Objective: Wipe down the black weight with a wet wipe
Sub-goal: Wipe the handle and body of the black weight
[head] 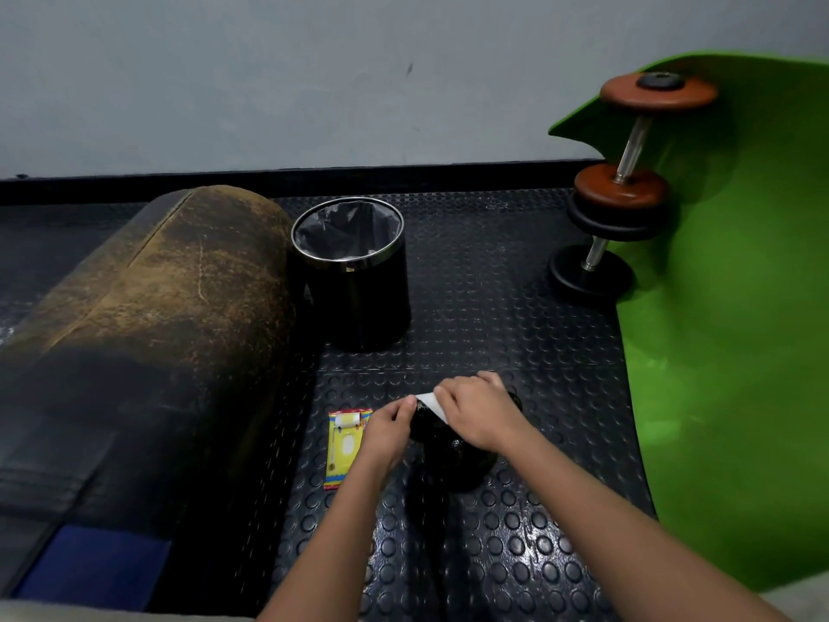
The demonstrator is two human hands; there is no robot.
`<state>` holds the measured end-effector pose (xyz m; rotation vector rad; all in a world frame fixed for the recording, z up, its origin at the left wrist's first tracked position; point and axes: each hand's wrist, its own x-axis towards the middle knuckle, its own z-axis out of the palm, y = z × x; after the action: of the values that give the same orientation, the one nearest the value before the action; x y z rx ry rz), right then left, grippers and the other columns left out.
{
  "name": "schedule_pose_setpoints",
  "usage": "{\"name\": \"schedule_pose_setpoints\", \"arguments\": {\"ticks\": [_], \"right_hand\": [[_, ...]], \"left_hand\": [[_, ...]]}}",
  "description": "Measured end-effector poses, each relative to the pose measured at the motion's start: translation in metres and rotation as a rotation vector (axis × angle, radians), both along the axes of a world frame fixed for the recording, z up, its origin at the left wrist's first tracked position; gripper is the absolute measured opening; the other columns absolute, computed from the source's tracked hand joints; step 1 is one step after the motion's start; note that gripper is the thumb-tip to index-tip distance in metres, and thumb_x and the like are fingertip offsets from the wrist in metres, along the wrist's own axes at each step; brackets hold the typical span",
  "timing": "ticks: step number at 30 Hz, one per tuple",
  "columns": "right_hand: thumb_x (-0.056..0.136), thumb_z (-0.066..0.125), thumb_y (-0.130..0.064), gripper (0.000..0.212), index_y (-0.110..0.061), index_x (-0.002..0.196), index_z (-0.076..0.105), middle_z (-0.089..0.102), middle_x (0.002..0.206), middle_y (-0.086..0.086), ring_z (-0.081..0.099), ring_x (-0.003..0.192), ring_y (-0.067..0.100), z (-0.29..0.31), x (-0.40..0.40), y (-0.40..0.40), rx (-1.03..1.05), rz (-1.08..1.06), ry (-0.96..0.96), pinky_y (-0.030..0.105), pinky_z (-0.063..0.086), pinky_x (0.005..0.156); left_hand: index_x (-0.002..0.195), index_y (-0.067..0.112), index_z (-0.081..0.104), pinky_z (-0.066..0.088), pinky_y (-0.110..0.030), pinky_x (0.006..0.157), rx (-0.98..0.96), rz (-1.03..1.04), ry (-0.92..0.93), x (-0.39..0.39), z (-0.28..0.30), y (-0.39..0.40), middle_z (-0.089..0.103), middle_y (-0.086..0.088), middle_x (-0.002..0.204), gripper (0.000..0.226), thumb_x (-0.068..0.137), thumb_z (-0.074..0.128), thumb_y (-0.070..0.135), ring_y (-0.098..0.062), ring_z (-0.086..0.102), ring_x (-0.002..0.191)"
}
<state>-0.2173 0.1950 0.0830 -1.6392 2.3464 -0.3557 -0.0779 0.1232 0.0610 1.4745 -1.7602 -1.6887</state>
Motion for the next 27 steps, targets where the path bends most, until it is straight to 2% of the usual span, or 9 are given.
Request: {"name": "schedule_pose_setpoints", "arguments": {"ticks": [3,6,11,15,18,21,23,25,27], "right_hand": [[0.104,0.022,-0.037,0.045,-0.027,0.069,0.048,0.058,0.069,-0.008,0.055,0.073,0.007,0.001,-0.02,0.011,0.007,-0.111,-0.041,0.037,0.021,0.114],[0.104,0.021,-0.032,0.048,-0.026,0.062,0.042,0.051,0.062,-0.008,0.045,0.062,0.002,0.0,-0.029,0.015,0.03,-0.228,-0.065,0.039,0.025,0.112],[0.104,0.024,-0.032,0.041,-0.023,0.082,0.057,0.062,0.084,-0.006,0.056,0.084,0.014,-0.008,0.0,0.005,-0.073,-0.151,0.037,0.04,0.027,0.112],[0.105,0.027,-0.037,0.038,-0.028,0.105,0.064,0.063,0.098,-0.013,0.054,0.095,0.009,-0.012,0.005,0.016,-0.178,-0.093,0.008,0.03,0.023,0.109],[0.105,0.029,-0.037,0.037,-0.029,0.094,0.063,0.062,0.089,-0.013,0.053,0.086,0.006,-0.016,-0.013,0.032,-0.213,-0.186,-0.04,0.029,0.028,0.101],[0.105,0.032,-0.03,0.038,-0.022,0.074,0.052,0.057,0.074,-0.006,0.053,0.076,0.012,-0.018,-0.025,0.041,-0.225,-0.34,-0.168,0.035,0.041,0.086],[0.105,0.032,-0.027,0.038,-0.022,0.071,0.048,0.056,0.075,-0.006,0.053,0.076,0.017,-0.016,-0.021,0.038,-0.222,-0.39,-0.188,0.037,0.043,0.08],[0.105,0.03,-0.027,0.036,-0.021,0.079,0.054,0.058,0.082,-0.007,0.053,0.082,0.016,-0.016,-0.009,0.034,-0.235,-0.343,-0.082,0.037,0.044,0.085],[0.105,0.031,-0.029,0.034,-0.023,0.101,0.064,0.063,0.099,-0.01,0.054,0.097,0.012,-0.017,0.005,0.032,-0.279,-0.235,-0.03,0.033,0.04,0.098]], "left_hand": [[0.127,0.013,0.059,0.04,-0.019,0.082,0.012,-0.005,0.001,0.001,0.002,0.001,0.065,-0.002,0.117,0.04,0.098,0.045,0.038,-0.01,0.057,0.102],[0.132,0.014,0.055,0.038,-0.022,0.089,0.024,0.001,0.01,0.001,0.005,0.002,0.061,-0.001,0.126,0.043,0.098,0.044,0.039,-0.014,0.055,0.113],[0.13,0.013,0.057,0.042,-0.024,0.095,0.014,0.002,0.009,0.0,0.002,0.0,0.064,-0.002,0.124,0.043,0.098,0.045,0.04,-0.015,0.057,0.114],[0.124,0.015,0.061,0.044,-0.024,0.088,0.004,-0.02,0.008,0.002,0.0,0.002,0.067,-0.001,0.116,0.04,0.098,0.044,0.041,-0.013,0.06,0.106],[0.128,0.016,0.059,0.04,-0.023,0.09,-0.016,-0.011,0.001,0.004,0.001,0.003,0.063,0.0,0.124,0.041,0.098,0.044,0.041,-0.011,0.056,0.11],[0.134,0.016,0.052,0.036,-0.023,0.093,-0.016,-0.022,-0.001,0.004,0.005,0.005,0.056,0.001,0.131,0.044,0.099,0.043,0.041,-0.013,0.05,0.119],[0.135,0.015,0.051,0.036,-0.024,0.094,-0.015,-0.024,-0.001,0.004,0.005,0.005,0.055,0.002,0.132,0.045,0.099,0.042,0.041,-0.016,0.049,0.123],[0.133,0.016,0.054,0.037,-0.024,0.094,-0.025,-0.019,-0.002,0.002,0.003,0.004,0.058,0.001,0.131,0.044,0.098,0.042,0.042,-0.015,0.052,0.119],[0.13,0.017,0.056,0.038,-0.023,0.09,-0.029,-0.012,-0.01,0.001,0.002,0.004,0.061,0.0,0.126,0.042,0.098,0.042,0.041,-0.012,0.054,0.109]]}}
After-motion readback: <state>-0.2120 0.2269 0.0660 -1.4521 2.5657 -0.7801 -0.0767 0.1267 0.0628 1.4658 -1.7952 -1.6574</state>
